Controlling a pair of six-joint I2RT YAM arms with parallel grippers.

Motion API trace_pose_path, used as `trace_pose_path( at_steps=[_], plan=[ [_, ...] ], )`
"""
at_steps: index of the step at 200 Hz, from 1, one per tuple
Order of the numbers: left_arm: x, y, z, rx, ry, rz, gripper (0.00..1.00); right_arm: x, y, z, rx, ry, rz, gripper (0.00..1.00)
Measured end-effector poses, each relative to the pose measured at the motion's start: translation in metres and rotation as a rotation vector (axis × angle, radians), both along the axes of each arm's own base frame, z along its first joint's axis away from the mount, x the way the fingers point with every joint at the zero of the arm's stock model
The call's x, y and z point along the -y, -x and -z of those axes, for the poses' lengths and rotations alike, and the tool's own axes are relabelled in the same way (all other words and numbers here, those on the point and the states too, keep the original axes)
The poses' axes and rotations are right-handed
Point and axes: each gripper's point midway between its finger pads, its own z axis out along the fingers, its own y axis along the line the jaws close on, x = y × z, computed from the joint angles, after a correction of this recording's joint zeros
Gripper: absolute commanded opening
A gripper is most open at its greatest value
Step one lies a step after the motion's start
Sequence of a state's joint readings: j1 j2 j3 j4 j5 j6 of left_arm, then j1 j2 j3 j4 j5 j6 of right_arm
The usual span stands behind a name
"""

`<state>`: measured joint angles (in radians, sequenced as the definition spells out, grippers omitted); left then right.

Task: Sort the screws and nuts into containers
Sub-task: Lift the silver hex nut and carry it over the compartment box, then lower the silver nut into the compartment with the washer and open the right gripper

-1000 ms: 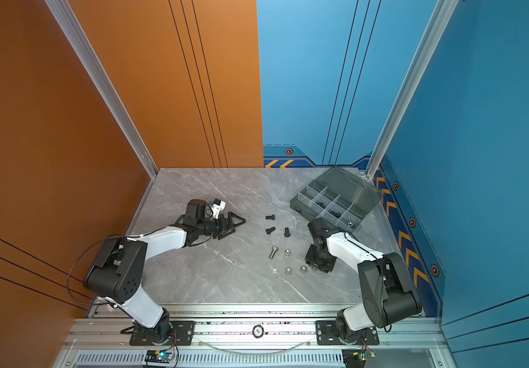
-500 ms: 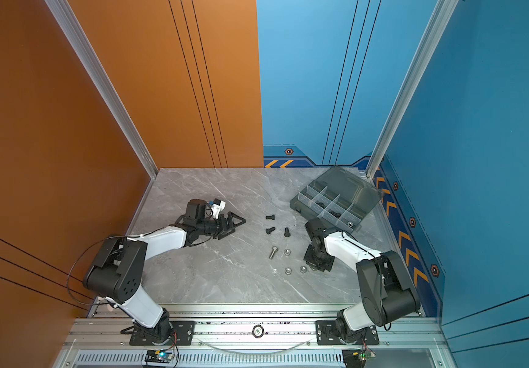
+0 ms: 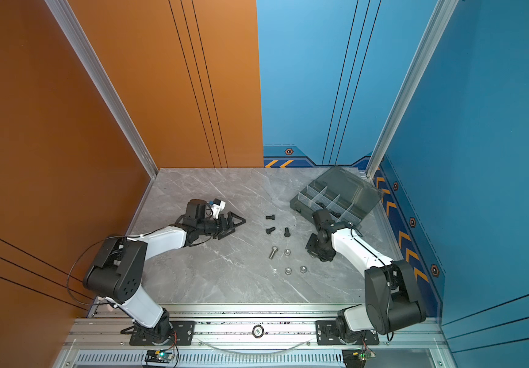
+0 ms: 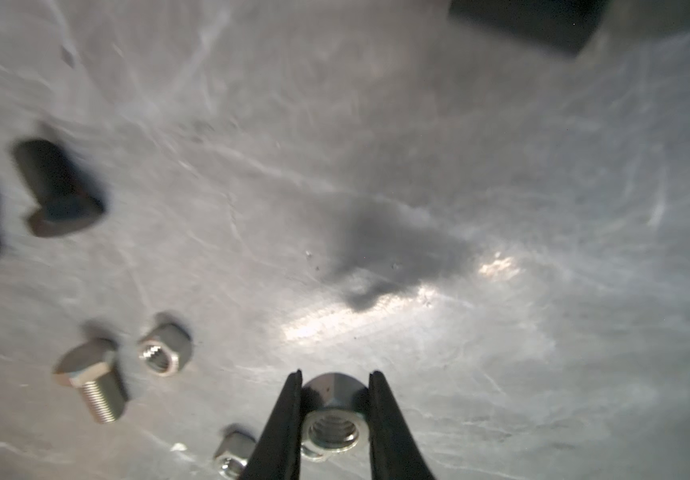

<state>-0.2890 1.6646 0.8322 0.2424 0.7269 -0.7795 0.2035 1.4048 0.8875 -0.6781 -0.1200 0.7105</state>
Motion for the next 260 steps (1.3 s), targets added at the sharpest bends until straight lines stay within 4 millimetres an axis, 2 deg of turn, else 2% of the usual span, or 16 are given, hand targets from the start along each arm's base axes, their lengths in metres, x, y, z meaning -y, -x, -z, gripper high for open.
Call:
trace_pose_path(
  at_steps=[25, 65, 85, 118, 153, 175, 196, 211, 260],
  plan=[
    [0.0, 0.0, 0.0, 0.0, 0.0, 0.0, 0.98, 0.032, -0.033, -0.032, 0.104, -0.025, 0.093, 0.04],
    [0.0, 0.0, 0.0, 0.0, 0.0, 0.0, 0.98, 0.103, -0.078, -0.075, 0.224, -0.011, 0.248, 0.04],
    [0.0, 0.0, 0.0, 0.0, 0.0, 0.0, 0.98, 0.134, -0.095, -0.078, 0.233, 0.006, 0.303, 0.04],
    [0.0, 0.0, 0.0, 0.0, 0.0, 0.0, 0.98, 0.166, -0.114, -0.055, 0.174, 0.012, 0.352, 0.05],
    [0.0, 0.0, 0.0, 0.0, 0.0, 0.0, 0.98, 0.174, -0.126, -0.019, 0.097, -0.024, 0.363, 0.05],
    [0.0, 0.0, -0.001, 0.002, 0.0, 0.0, 0.98, 0.171, -0.129, -0.004, 0.074, -0.047, 0.358, 0.05],
    [0.0, 0.0, -0.001, 0.004, 0.001, 0.0, 0.98, 0.171, -0.136, -0.002, 0.078, -0.058, 0.353, 0.07],
    [0.0, 0.0, -0.002, 0.004, 0.001, -0.001, 0.98, 0.17, -0.138, -0.003, 0.083, -0.062, 0.349, 0.19],
    [0.0, 0.0, -0.002, 0.004, 0.001, -0.001, 0.98, 0.166, -0.142, -0.005, 0.095, -0.06, 0.337, 0.34]
  ],
)
